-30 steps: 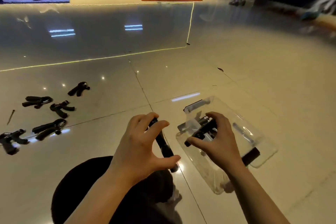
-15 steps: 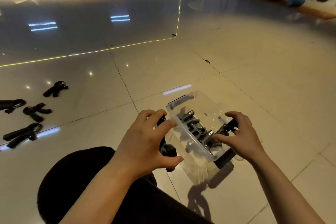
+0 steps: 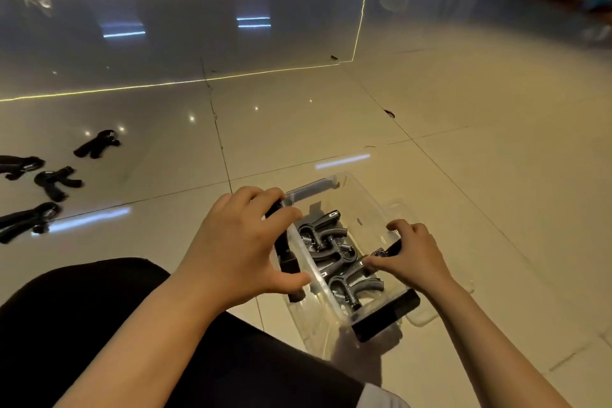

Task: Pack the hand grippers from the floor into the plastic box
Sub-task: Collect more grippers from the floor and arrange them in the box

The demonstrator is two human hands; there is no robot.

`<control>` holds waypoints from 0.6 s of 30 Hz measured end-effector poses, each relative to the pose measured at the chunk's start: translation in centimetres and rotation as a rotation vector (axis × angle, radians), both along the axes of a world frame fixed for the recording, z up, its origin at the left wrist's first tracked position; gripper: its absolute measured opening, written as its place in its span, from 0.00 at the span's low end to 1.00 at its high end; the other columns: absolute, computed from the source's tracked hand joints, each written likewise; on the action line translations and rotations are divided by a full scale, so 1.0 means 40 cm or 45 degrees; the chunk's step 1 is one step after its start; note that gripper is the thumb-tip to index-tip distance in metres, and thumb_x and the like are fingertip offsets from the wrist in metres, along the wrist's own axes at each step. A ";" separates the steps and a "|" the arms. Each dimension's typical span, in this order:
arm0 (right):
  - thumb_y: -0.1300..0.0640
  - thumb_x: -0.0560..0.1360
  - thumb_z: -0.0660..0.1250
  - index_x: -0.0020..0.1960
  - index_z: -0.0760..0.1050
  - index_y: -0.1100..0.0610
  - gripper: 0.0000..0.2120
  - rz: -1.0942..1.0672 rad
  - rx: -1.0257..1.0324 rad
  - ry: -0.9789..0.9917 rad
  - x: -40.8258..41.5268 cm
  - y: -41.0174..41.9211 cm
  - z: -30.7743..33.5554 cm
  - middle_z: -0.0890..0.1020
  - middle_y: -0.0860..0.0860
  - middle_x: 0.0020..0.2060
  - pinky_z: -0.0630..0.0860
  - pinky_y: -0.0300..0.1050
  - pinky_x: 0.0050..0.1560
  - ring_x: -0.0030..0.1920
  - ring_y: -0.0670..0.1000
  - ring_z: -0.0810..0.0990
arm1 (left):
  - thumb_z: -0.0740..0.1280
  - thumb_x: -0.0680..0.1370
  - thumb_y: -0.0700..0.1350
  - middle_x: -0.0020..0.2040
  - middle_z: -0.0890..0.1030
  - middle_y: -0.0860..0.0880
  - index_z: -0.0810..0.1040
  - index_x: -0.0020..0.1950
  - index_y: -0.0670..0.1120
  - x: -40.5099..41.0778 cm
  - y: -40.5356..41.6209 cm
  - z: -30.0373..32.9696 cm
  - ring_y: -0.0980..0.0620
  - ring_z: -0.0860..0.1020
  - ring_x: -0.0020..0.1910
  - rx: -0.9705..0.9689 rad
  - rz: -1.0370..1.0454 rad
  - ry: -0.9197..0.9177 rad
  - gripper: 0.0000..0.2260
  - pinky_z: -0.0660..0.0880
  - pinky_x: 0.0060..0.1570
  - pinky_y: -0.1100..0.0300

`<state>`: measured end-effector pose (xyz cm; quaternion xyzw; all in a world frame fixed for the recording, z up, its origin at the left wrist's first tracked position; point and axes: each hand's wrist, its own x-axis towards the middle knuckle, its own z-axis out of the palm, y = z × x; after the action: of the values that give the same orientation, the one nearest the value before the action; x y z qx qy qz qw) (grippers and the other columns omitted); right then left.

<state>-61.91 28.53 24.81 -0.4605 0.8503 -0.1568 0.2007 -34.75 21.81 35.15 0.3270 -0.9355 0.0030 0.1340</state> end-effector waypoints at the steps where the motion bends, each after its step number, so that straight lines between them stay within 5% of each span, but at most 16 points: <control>1: 0.36 0.59 0.75 0.66 0.67 0.49 0.40 -0.024 0.003 0.006 -0.005 0.003 -0.013 0.68 0.54 0.63 0.70 0.49 0.58 0.64 0.55 0.68 | 0.61 0.62 0.69 0.54 0.80 0.46 0.79 0.55 0.50 -0.004 -0.004 -0.003 0.43 0.78 0.52 -0.005 -0.007 -0.036 0.31 0.75 0.47 0.48; 10: 0.28 0.61 0.67 0.61 0.74 0.48 0.35 -0.104 0.072 -0.022 -0.004 -0.016 -0.080 0.73 0.55 0.60 0.72 0.55 0.60 0.63 0.59 0.69 | 0.56 0.63 0.71 0.51 0.81 0.47 0.80 0.53 0.51 -0.032 0.005 -0.007 0.44 0.79 0.48 -0.050 -0.007 -0.180 0.32 0.75 0.44 0.50; 15: 0.26 0.63 0.65 0.60 0.74 0.53 0.37 -0.108 0.134 -0.057 0.001 -0.068 -0.111 0.80 0.50 0.49 0.73 0.45 0.43 0.48 0.51 0.78 | 0.60 0.62 0.70 0.55 0.80 0.47 0.79 0.55 0.52 -0.023 -0.009 -0.042 0.45 0.78 0.52 0.040 0.027 -0.134 0.30 0.75 0.47 0.51; 18: 0.26 0.64 0.63 0.56 0.75 0.55 0.36 -0.081 0.232 -0.046 -0.001 -0.107 -0.142 0.81 0.49 0.44 0.71 0.44 0.41 0.46 0.51 0.79 | 0.60 0.61 0.71 0.54 0.80 0.49 0.78 0.55 0.53 -0.006 -0.048 -0.088 0.46 0.79 0.51 0.110 0.067 -0.193 0.31 0.75 0.46 0.51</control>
<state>-61.95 24.24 19.13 -0.4103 0.8714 -0.0934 0.2520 -35.01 19.91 31.62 0.3557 -0.9333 -0.0090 0.0484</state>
